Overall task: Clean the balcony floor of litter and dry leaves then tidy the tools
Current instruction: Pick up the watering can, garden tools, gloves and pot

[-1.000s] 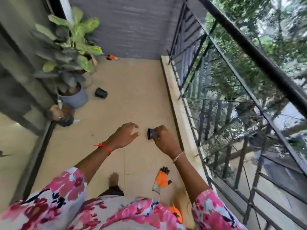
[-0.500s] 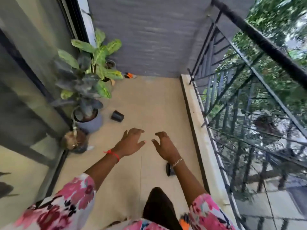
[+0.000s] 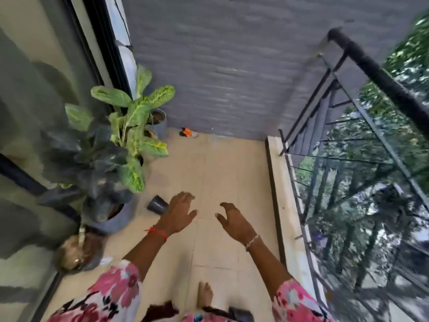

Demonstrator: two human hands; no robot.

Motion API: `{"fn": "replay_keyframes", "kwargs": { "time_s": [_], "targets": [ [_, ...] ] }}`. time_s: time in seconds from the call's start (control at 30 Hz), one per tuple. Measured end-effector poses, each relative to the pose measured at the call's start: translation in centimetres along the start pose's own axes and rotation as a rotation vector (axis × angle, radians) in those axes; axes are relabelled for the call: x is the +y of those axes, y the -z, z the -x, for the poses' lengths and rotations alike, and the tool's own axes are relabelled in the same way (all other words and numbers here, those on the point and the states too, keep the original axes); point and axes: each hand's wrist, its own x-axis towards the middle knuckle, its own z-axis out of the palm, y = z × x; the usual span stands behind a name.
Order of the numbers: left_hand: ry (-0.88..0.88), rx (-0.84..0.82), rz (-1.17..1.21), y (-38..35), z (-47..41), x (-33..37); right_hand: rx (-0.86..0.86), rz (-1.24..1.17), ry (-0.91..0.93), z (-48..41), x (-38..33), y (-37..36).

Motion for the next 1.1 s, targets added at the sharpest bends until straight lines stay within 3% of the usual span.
{"fn": "replay_keyframes", "kwargs": {
  "time_s": [0.37,0.63,0.77,0.93,1.1],
  "targets": [
    [0.103,-0.012,0.047,2.4,-21.0,-6.2,0.006,-0.033,0.001,-23.1,1.0,9.0],
    [0.147,-0.113,0.092,5.7,-38.5,-13.7,-0.045,-0.059,-0.128,-41.6,2.4,14.4],
    [0.181,-0.124,0.151,6.5,-45.9,-16.6,0.030,-0.114,-0.241,-50.2,2.5,17.4],
    [0.220,-0.126,0.168,5.6,-55.7,-21.1,0.091,-0.056,-0.357,-62.6,3.6,18.3],
    [0.329,-0.067,0.204,1.5,-66.5,-27.2,0.009,0.116,-0.375,-78.8,6.0,14.6]
  ]
}}
